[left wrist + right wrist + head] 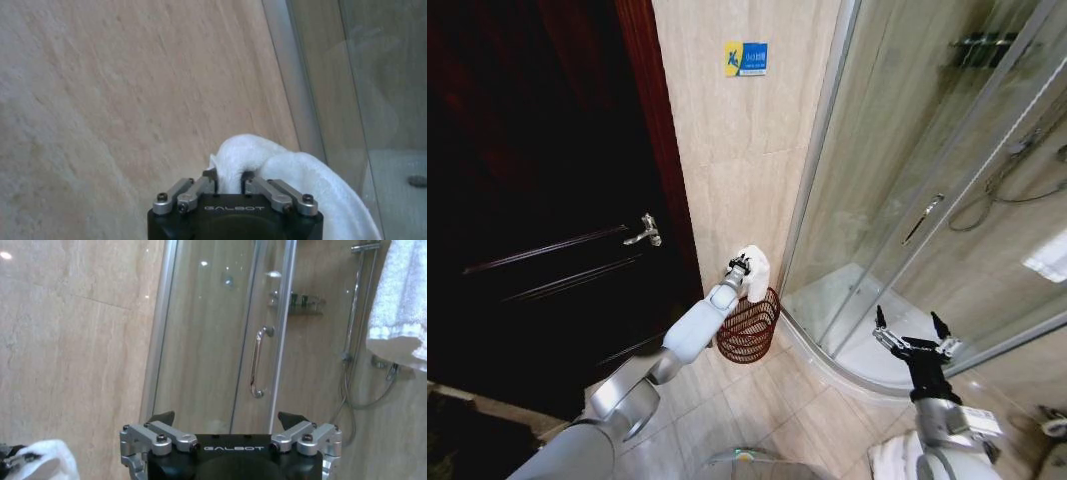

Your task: Discard the used towel into the hamper.

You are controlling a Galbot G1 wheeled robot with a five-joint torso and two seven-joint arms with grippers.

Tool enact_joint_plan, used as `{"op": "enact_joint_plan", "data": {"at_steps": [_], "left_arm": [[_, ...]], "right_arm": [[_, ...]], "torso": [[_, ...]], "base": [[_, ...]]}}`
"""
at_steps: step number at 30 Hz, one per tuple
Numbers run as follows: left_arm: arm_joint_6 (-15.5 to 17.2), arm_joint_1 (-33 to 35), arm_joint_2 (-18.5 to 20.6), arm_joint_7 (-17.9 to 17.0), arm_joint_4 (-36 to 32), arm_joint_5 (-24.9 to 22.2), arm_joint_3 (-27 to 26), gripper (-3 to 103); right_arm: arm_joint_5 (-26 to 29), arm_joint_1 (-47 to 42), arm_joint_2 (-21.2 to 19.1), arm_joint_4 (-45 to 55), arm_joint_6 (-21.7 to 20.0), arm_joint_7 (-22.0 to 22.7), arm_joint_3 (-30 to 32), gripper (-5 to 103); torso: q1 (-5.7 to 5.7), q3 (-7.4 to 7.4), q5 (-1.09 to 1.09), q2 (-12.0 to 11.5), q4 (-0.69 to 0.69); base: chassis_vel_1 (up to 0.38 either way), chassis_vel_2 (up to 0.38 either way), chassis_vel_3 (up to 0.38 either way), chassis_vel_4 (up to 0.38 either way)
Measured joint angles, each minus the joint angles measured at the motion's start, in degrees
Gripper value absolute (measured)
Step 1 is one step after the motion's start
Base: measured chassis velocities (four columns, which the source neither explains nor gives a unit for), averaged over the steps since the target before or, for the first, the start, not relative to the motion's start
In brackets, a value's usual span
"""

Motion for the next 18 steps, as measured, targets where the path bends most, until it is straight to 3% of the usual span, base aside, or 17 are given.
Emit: {"op": "enact_joint_plan", "data": {"at_steps": [4, 5, 11, 17, 18], "left_arm": [[2.04, 0.04, -0.41, 0.11, 0.08, 0.48, 0.00, 38], [2.04, 0.04, -0.41, 0.11, 0.08, 0.48, 0.00, 38], [2.40, 0.32, -0.34, 0.23, 0.00, 0.69, 0.35, 66], [2.41, 0.90, -0.05, 0.43, -0.44, 0.68, 0.16, 81], [2.42, 1.08, 0.08, 0.58, -0.49, 0.65, 0.14, 92]], "right_arm": [[-0.36, 0.31, 0.00, 0.59, -0.17, 0.00, -0.25, 100], [-0.36, 0.31, 0.00, 0.59, -0.17, 0.00, -0.25, 100], [-0.60, 0.34, 0.00, 1.22, -0.23, -0.07, -0.39, 100], [-0.61, 0.29, 0.00, 1.56, -0.28, -0.09, -0.32, 100], [-0.61, 0.29, 0.00, 1.63, -0.29, -0.12, -0.32, 100]], "torso": [[0.00, 0.00, 0.00, 0.00, 0.00], [0.00, 0.00, 0.00, 0.00, 0.00], [0.00, 0.00, -0.01, 0.00, 0.00], [0.00, 0.00, 0.00, 0.00, 0.00], [0.00, 0.00, -0.01, 0.00, 0.00]], "base": [[0.000, 0.000, 0.000, 0.000], [0.000, 0.000, 0.000, 0.000], [0.000, 0.000, 0.000, 0.000], [0.000, 0.000, 0.000, 0.000], [0.000, 0.000, 0.000, 0.000]]}}
